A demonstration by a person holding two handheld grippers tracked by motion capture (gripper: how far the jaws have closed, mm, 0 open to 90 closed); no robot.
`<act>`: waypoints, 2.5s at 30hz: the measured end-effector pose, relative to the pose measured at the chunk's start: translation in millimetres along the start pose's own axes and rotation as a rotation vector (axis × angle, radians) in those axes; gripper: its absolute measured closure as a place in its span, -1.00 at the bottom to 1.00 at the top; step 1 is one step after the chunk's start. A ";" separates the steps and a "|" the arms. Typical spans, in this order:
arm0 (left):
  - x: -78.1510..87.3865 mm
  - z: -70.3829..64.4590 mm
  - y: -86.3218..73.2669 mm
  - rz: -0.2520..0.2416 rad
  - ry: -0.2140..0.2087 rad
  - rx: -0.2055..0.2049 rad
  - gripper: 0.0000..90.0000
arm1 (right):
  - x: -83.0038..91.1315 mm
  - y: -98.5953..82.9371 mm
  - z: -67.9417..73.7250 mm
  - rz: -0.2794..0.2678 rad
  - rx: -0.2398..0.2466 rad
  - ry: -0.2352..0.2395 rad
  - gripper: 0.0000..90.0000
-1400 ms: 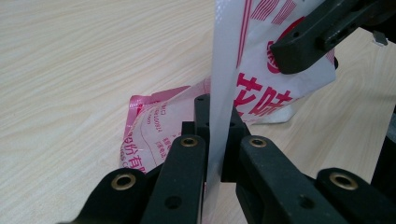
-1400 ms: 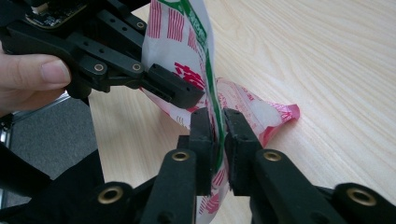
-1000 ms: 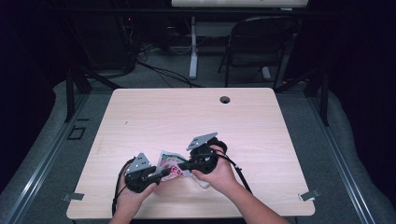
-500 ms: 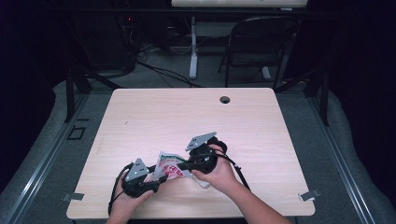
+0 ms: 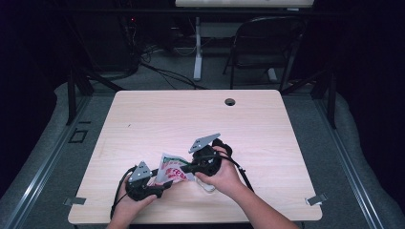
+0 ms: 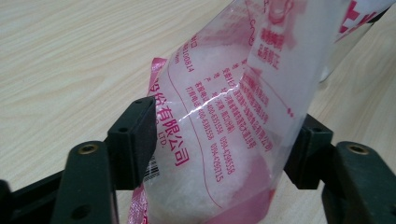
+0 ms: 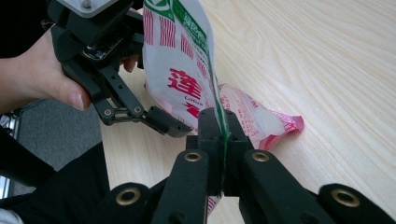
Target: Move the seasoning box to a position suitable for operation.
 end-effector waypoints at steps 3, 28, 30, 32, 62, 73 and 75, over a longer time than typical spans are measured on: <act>-1.1 3.1 -2.4 0.004 0.013 0.003 -0.36 | -0.2 0.3 0.0 -0.006 -0.004 0.003 1.00; -24.7 8.1 -18.9 0.123 0.033 0.016 -0.44 | 0.4 -0.2 0.0 -0.002 0.002 0.006 1.00; -24.9 7.9 -18.9 0.125 0.033 0.016 -0.44 | 0.3 -0.2 0.0 -0.004 -0.001 0.008 1.00; -25.4 7.6 -18.9 0.125 0.036 0.018 -0.43 | 0.2 -0.2 -0.1 -0.006 -0.004 0.009 1.00; -25.3 3.0 -17.3 0.118 0.104 -0.073 0.18 | 3.8 1.2 -3.1 -0.025 -0.015 0.004 1.00; -20.2 3.2 -8.6 0.104 0.153 -0.096 0.22 | 10.0 4.5 -5.4 -0.060 -0.015 0.003 1.00; -18.9 4.0 -6.9 0.099 0.165 -0.105 0.22 | 11.2 5.6 -5.2 -0.069 -0.020 0.001 1.00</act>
Point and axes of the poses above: each handheld gripper's, and its own axes: x roughly backward along the jaws, y roughly out of its top, z roughly to its left, the point moved 8 cm from there along -x, roughly forward along the jaws, and after that the axes turned 2 degrees about z, right-handed, at the moved point
